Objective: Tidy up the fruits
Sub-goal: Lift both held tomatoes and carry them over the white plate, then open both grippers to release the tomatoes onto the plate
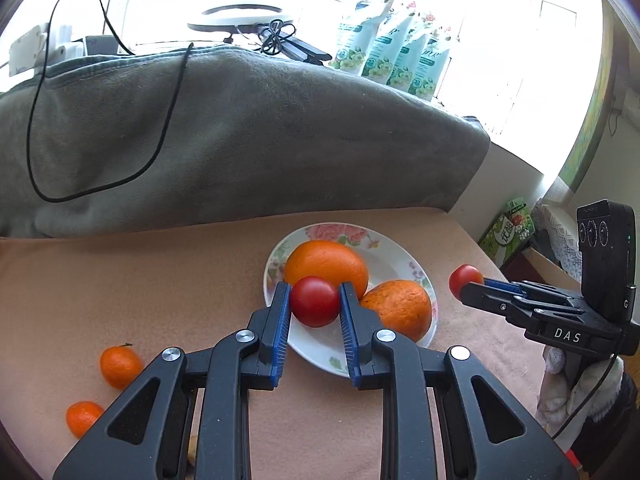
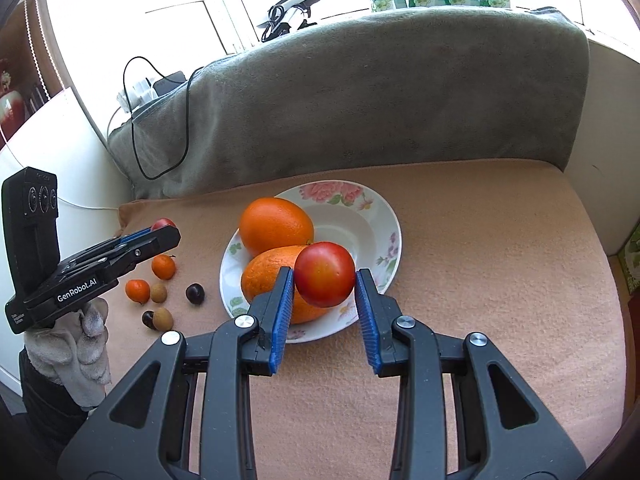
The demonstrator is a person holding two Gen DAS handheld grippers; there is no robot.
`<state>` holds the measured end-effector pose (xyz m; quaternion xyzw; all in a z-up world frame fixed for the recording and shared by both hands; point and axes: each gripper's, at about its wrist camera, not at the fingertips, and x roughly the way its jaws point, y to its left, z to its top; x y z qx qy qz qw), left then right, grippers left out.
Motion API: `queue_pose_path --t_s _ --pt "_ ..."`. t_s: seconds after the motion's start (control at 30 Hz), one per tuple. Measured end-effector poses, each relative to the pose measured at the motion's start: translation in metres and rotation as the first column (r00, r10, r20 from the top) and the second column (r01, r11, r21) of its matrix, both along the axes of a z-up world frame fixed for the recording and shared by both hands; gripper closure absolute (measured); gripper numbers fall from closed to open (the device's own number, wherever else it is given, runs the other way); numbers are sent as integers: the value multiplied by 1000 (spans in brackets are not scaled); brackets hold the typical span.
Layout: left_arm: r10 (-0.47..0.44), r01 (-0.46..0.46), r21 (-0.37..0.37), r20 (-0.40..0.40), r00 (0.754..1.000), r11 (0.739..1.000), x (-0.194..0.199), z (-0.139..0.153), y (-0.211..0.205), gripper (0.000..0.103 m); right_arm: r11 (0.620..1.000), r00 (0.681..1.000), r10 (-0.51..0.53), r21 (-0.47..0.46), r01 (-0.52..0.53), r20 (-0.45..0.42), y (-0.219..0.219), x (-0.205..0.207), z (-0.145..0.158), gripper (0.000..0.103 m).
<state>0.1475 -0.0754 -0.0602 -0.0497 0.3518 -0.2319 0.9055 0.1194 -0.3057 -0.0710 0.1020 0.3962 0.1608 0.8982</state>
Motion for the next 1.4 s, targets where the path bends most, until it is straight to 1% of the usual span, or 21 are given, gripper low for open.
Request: queue_pose_path --t_s 0.37,0.57,0.8,1.13,1.17,1.2,1.23,1.27,1.3,1.33,1.37,1.4 --pt "-49 49 9 -17 999 999 28 -1 -34 81 1000 999 -11 -7 11 -31 -10 16 -16 70" --pt "-64 65 26 -29 998 998 42 -4 -49 81 1000 999 -6 -13 6 -40 -9 21 -21 70" --pt "-67 68 28 -35 997 997 51 -6 -57 81 999 999 -3 -35 1 -42 -6 27 -23 70" --pt "-69 69 26 -34 997 997 53 -5 -60 80 999 999 3 -45 -5 -40 -5 29 -23 70" --pt "-67 68 26 -34 997 997 53 -4 -60 74 999 999 3 -44 -5 -38 -5 28 -23 70" --pt "-64 65 25 -33 997 998 53 -4 -59 63 999 999 4 -44 -6 -38 -5 28 -23 70" --pt "-61 61 21 -30 998 998 52 -4 -58 59 999 999 5 -45 -6 -39 -5 28 -23 69" --pt "-62 62 18 -29 998 998 52 -3 -58 57 999 999 4 -43 -6 -38 -5 28 -22 58" --pt "-62 63 16 -29 998 998 52 -2 -58 57 999 1000 2 -41 -3 -32 -5 27 -21 45" --pt "-60 60 19 -28 998 998 52 -2 -58 57 999 1000 -1 -39 1 -20 -6 26 -20 40" --pt "-57 57 22 -27 998 998 52 -2 -58 55 999 1000 -3 -38 3 -8 -6 24 -18 37" --pt "-51 52 21 -27 998 998 52 -1 -57 49 999 1000 -3 -39 3 1 -6 23 -16 36"
